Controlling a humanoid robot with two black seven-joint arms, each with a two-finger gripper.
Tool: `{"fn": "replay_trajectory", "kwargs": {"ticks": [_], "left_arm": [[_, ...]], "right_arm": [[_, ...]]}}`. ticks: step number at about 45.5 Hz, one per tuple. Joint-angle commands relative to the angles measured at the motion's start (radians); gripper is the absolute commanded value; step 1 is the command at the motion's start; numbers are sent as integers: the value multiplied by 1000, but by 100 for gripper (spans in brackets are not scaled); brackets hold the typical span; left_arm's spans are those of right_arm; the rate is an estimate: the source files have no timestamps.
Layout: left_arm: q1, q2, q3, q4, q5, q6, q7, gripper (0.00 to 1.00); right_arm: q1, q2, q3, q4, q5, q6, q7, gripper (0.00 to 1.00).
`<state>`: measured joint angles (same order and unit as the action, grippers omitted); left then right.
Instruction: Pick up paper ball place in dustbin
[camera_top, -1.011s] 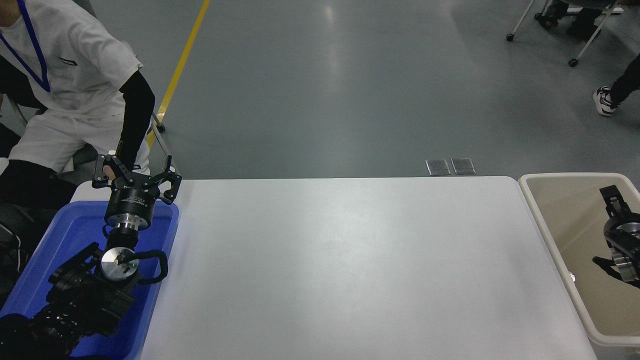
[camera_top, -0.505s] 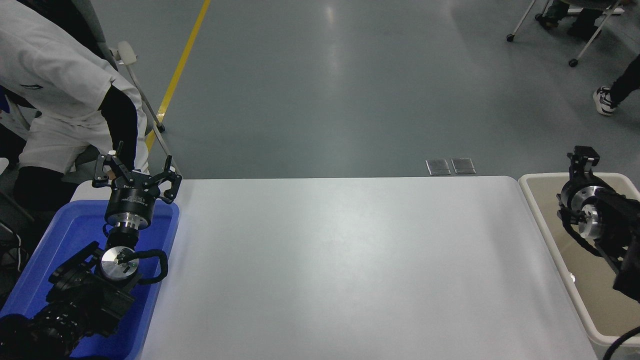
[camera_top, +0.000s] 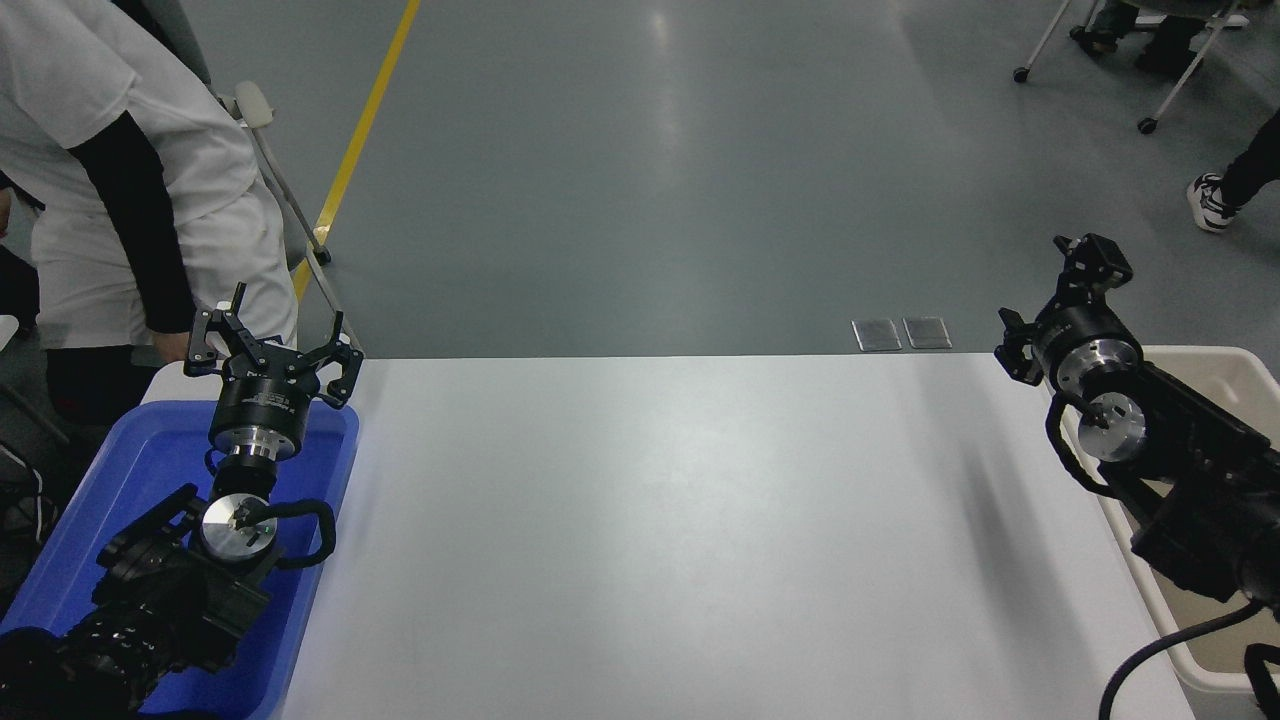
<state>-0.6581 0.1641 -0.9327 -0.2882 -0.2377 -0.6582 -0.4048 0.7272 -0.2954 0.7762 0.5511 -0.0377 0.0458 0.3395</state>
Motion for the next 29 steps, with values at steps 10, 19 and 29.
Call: {"fn": "replay_trajectory", "kwargs": {"ticks": [10, 19, 29], "left_arm": [[0, 0, -2, 0, 0, -1, 0, 99], [0, 0, 0, 0, 0, -1, 0, 99], [0, 2, -2, 0, 0, -1, 0, 99]], "right_arm": [[-103, 104, 18, 61, 125, 123, 167, 100], [-110, 113, -1, 61, 118, 124, 167, 100], [-134, 111, -3, 61, 116, 121, 167, 100]]}}
